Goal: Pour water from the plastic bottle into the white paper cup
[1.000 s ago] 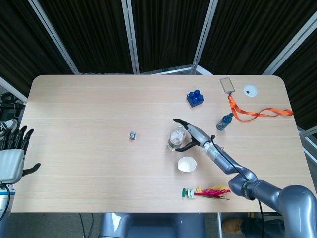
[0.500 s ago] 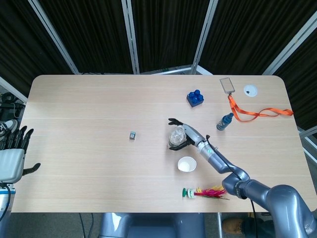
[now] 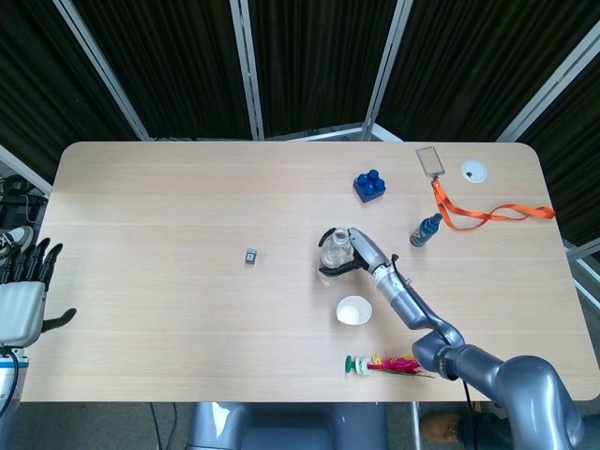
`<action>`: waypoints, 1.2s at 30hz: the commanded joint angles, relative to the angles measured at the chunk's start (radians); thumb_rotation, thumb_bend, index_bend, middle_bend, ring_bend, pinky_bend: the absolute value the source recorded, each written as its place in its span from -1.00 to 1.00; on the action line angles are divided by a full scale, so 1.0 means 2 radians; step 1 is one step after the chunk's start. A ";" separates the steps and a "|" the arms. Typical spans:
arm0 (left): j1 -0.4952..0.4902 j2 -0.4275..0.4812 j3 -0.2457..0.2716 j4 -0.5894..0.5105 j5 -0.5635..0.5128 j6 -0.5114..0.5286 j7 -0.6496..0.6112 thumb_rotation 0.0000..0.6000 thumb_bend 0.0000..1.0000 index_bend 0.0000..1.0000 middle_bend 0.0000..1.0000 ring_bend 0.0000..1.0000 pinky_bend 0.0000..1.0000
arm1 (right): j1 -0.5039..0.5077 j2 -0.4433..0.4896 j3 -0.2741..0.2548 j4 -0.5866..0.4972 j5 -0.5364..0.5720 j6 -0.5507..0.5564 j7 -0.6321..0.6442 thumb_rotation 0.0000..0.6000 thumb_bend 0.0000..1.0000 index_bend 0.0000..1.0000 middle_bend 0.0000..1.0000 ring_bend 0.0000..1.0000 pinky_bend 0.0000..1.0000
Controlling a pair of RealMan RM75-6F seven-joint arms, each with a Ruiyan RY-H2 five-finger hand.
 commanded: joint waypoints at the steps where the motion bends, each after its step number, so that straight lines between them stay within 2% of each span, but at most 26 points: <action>1: 0.000 0.001 0.001 -0.001 0.001 0.001 0.000 1.00 -1.00 -1.00 -1.00 -1.00 -1.00 | -0.003 0.001 -0.001 -0.002 0.000 0.002 0.000 1.00 -0.44 0.01 0.09 -0.10 -0.18; 4: 0.001 0.002 0.001 -0.003 0.002 0.003 -0.003 1.00 -1.00 -1.00 -1.00 -1.00 -1.00 | -0.008 0.000 0.001 -0.003 -0.001 0.017 -0.003 1.00 -0.30 0.02 0.10 -0.09 -0.17; 8: 0.003 0.005 0.002 -0.006 0.005 0.006 -0.008 1.00 -1.00 -1.00 -1.00 -1.00 -1.00 | -0.014 0.008 0.006 -0.016 -0.004 0.042 -0.007 1.00 -0.28 0.02 0.10 -0.09 -0.17; 14: 0.004 0.012 0.003 -0.012 0.012 0.008 -0.019 1.00 -1.00 -1.00 -1.00 -1.00 -1.00 | -0.036 0.064 0.018 -0.079 -0.009 0.101 -0.052 1.00 -0.19 0.02 0.10 -0.09 -0.17; 20: 0.006 0.022 0.007 -0.020 0.025 0.013 -0.033 1.00 -1.00 -1.00 -1.00 -1.00 -1.00 | -0.072 0.120 0.018 -0.135 -0.013 0.160 -0.114 1.00 -0.17 0.02 0.10 -0.08 -0.17; 27: 0.014 0.042 0.012 -0.037 0.043 0.028 -0.058 1.00 -1.00 -1.00 -1.00 -1.00 -1.00 | -0.128 0.181 -0.016 -0.178 -0.033 0.220 -0.204 1.00 -0.17 0.01 0.11 -0.08 -0.17; 31: 0.016 0.050 0.017 -0.044 0.054 0.031 -0.068 1.00 -1.00 -1.00 -1.00 -1.00 -1.00 | -0.149 0.201 -0.038 -0.183 -0.040 0.227 -0.260 1.00 -0.13 0.02 0.12 -0.07 -0.16; 36: 0.017 0.054 0.020 -0.048 0.064 0.033 -0.073 1.00 -1.00 -1.00 -1.00 -1.00 -1.00 | -0.157 0.203 -0.052 -0.179 -0.040 0.216 -0.333 1.00 -0.08 0.02 0.13 -0.06 -0.14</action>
